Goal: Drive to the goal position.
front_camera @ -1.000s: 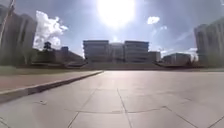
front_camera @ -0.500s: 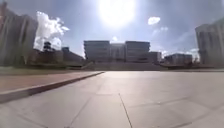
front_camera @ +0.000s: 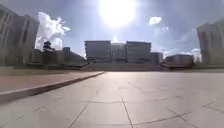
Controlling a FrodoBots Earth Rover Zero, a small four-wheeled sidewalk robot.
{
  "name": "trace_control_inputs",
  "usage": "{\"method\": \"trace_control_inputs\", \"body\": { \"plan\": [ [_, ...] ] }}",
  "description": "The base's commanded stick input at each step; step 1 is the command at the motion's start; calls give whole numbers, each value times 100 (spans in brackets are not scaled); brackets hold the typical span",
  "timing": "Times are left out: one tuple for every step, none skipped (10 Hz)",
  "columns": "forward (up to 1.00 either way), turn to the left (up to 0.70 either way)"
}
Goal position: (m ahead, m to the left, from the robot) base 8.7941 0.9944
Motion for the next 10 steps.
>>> {"method": "trace_control_inputs", "body": {
  "plan": [
    [100, 1],
    [100, 1],
    [100, 1],
    [100, 1],
    [100, 1],
    [100, 1],
    [100, 1],
    [100, 1],
    [100, 1],
    [100, 1]
  ]
}}
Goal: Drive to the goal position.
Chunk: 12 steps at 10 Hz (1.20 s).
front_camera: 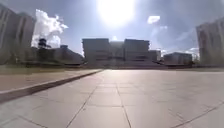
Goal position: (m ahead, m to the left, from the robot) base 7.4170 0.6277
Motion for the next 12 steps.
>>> {"method": "trace_control_inputs", "body": {
  "plan": [
    [100, 1],
    [100, 1],
    [100, 1],
    [100, 1],
    [100, 1],
    [100, 1],
    [100, 1],
    [100, 1],
    [100, 1],
    [100, 1],
    [100, 1],
    [100, 1]
  ]
}}
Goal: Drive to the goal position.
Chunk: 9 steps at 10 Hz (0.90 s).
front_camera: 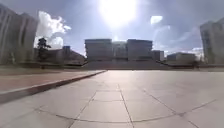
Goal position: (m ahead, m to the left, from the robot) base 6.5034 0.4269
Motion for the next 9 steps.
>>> {"method": "trace_control_inputs", "body": {
  "plan": [
    [100, 1],
    [100, -18],
    [100, -36],
    [100, -18],
    [100, -10],
    [100, -3],
    [100, 1],
    [100, 1],
    [100, 1]
  ]
}}
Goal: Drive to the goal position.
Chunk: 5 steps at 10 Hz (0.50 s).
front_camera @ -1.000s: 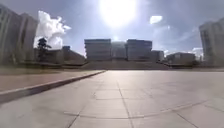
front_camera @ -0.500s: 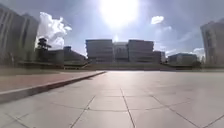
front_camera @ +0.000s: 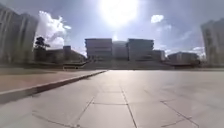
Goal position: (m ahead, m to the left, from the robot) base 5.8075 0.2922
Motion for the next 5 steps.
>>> {"method": "trace_control_inputs", "body": {
  "plan": [
    [100, 1],
    [100, 1],
    [100, 1],
    [100, 1],
    [100, 1]
  ]
}}
